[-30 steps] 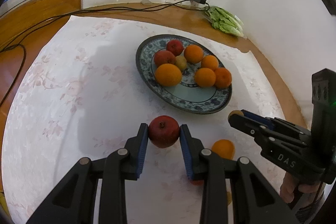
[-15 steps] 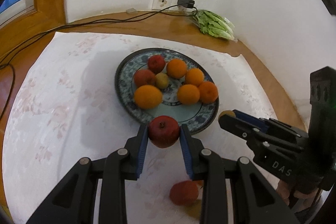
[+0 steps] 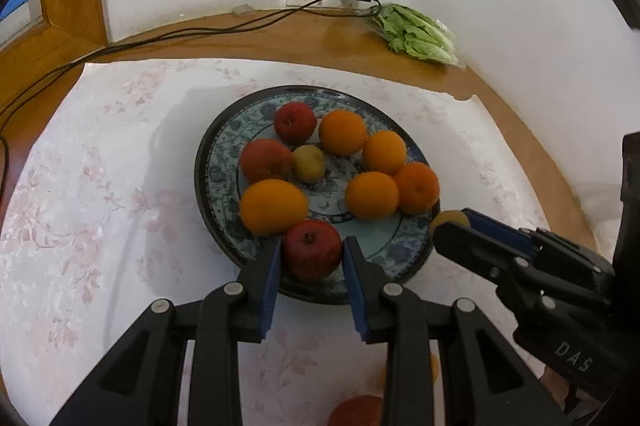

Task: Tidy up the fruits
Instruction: 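Carry the apple and small fruit in both tools over the plate, then lower both fruits onto the plate and open both tools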

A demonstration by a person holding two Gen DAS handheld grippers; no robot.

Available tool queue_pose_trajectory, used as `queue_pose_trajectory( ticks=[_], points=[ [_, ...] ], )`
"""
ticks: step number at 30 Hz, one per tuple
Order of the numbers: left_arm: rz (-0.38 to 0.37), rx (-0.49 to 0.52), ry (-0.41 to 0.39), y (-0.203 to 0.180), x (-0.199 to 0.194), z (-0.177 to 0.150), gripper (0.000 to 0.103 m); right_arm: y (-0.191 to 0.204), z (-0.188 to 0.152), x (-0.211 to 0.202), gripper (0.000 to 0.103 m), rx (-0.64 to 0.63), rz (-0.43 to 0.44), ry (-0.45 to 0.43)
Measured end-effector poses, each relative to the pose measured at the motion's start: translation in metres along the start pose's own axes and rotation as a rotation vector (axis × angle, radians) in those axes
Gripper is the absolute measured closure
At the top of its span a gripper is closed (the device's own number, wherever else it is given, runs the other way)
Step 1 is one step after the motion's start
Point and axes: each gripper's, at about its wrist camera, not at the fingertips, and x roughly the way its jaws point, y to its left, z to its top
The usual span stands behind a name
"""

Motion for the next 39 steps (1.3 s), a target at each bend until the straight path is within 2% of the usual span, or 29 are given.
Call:
queue_pose_trajectory(
  ticks=[9, 29, 32, 39],
  points=[
    [0.061, 0.035, -0.029, 0.002, 0.009, 0.008, 0.071, -0.002, 0.0, 0.013, 0.078, 0.002, 0.008, -0.005],
    [0.059, 0.026, -0.024, 0.008, 0.012, 0.013, 0.071, -0.003, -0.002, 0.022, 0.076, -0.024, -0.027, -0.008],
    [0.054, 0.023, -0.027, 0.008, 0.009, 0.012, 0.063, -0.004, -0.001, 0.02, 0.067, -0.019, -0.021, -0.015],
    [0.023, 0.004, -0.039, 0.01, -0.005, 0.008, 0.053, -0.004, -0.003, 0.011, 0.063, -0.002, -0.019, -0.021]
  ],
)
